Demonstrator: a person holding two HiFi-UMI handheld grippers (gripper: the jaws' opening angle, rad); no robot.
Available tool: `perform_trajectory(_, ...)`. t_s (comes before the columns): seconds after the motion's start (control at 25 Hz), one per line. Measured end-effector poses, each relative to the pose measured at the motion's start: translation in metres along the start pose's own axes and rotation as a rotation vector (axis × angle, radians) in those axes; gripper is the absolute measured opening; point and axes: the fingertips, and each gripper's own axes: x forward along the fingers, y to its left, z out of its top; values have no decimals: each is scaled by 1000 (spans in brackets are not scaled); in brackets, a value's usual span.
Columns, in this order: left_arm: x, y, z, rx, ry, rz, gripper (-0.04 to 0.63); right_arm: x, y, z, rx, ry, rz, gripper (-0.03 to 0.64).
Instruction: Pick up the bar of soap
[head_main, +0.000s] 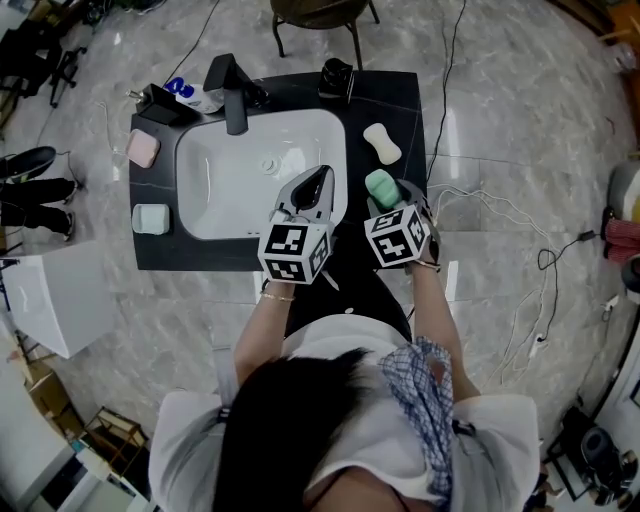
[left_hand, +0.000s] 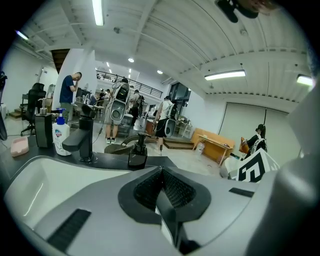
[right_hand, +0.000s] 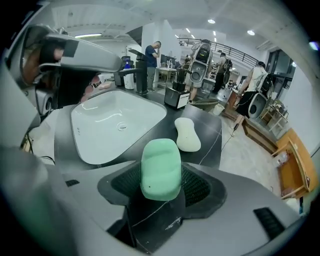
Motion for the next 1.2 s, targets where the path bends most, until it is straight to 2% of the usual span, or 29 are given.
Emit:
perform_trajectory(0.24,8,0,2,1,2,3,9,10,0,-11,22,70,53,264)
perform_trajectory(0.52,11,3,3,-13,-2,16,11,13,0,-13,76,97,106,264)
perform_trajectory(0.72,10,2,2,-9,1,17,11,10,-1,-12,125,48,118,264)
perform_trajectory(0.88,7,2,3,-7,-1,17,11,-5,-8,3,178,-39,138,279)
perform_trajectory(1.2,-5,8,4,-18,-20,29,11,-35,-17,31,218,-180,111,290)
